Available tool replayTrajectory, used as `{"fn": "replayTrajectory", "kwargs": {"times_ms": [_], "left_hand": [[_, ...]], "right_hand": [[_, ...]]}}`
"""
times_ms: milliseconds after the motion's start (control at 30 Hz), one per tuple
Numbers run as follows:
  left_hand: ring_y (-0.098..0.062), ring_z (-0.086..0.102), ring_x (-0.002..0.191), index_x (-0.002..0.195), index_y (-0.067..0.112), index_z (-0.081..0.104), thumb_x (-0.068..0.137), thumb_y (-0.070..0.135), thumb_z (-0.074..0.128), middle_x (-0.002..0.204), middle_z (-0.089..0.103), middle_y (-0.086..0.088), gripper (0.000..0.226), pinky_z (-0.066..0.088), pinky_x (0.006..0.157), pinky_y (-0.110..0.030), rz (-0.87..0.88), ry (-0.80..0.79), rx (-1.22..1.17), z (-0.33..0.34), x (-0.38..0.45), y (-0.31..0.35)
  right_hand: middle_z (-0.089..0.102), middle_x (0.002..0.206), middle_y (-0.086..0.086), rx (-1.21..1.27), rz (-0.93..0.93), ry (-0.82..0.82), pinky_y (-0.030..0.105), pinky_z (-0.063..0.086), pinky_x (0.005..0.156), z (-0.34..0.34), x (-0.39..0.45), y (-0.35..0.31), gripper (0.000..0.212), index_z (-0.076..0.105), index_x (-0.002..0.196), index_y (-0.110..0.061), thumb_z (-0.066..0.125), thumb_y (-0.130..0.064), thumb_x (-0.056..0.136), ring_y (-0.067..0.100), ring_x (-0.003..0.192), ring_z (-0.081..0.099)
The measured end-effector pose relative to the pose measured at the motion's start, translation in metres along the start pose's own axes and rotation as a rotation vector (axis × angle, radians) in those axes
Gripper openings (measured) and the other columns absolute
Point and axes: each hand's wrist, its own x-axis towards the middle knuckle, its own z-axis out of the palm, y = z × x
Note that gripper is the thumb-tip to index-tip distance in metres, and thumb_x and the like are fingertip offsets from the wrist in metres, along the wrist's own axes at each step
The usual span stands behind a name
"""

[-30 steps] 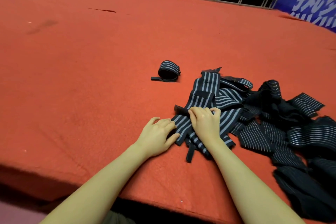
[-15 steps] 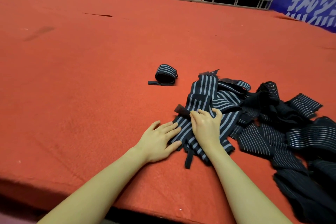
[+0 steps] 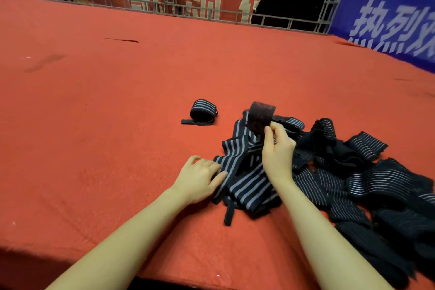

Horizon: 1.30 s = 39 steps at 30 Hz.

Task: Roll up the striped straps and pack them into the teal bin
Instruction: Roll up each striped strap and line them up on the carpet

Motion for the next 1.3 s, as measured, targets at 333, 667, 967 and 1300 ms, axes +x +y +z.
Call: {"fn": "replayTrajectory", "kwargs": {"times_ms": [333, 667, 967, 1300], "left_hand": [[-0.019, 0.051, 0.102, 0.130, 0.021, 0.037, 0.093, 0.026, 0.055, 0.112, 0.045, 0.013, 0.042, 0.025, 0.091, -0.030, 0.148, 0.480, -0.426, -0.079, 0.062, 0.042], [-0.010, 0.055, 0.099, 0.120, 0.030, 0.049, 0.087, 0.021, 0.051, 0.109, 0.064, 0.006, 0.035, 0.026, 0.080, -0.032, 0.279, 0.876, -0.309, -0.147, 0.103, 0.062], [-0.014, 0.055, 0.097, 0.113, 0.020, 0.069, 0.083, 0.015, 0.060, 0.099, 0.067, 0.004, 0.032, 0.015, 0.079, -0.030, 0.299, 0.996, -0.037, -0.181, 0.105, 0.051], [-0.020, 0.046, 0.110, 0.120, 0.021, 0.066, 0.089, 0.035, 0.050, 0.105, 0.067, 0.002, 0.038, 0.020, 0.083, -0.037, 0.195, 0.972, 0.156, -0.222, 0.095, 0.041]], "right_hand": [[0.064, 0.082, 0.001, 0.294, -0.110, -0.025, 0.036, 0.045, 0.067, -0.036, 0.042, -0.073, 0.017, 0.062, 0.097, -0.018, 0.046, -0.013, 0.100, 0.019, 0.074, 0.057], [0.066, 0.082, -0.012, 0.267, -0.220, 0.059, 0.048, 0.046, 0.086, -0.053, 0.094, -0.114, 0.017, 0.065, 0.094, -0.027, 0.049, -0.034, 0.094, 0.009, 0.079, 0.058], [0.066, 0.092, -0.009, 0.382, -0.146, -0.077, 0.023, 0.048, 0.078, -0.064, 0.080, -0.119, 0.033, 0.056, 0.109, -0.027, 0.065, -0.003, 0.087, 0.005, 0.086, 0.063], [0.064, 0.101, -0.025, 0.083, -0.343, 0.069, 0.017, 0.018, 0.094, -0.047, 0.100, -0.151, 0.029, 0.062, 0.115, -0.037, 0.061, -0.020, 0.092, 0.002, 0.099, 0.059]]}}
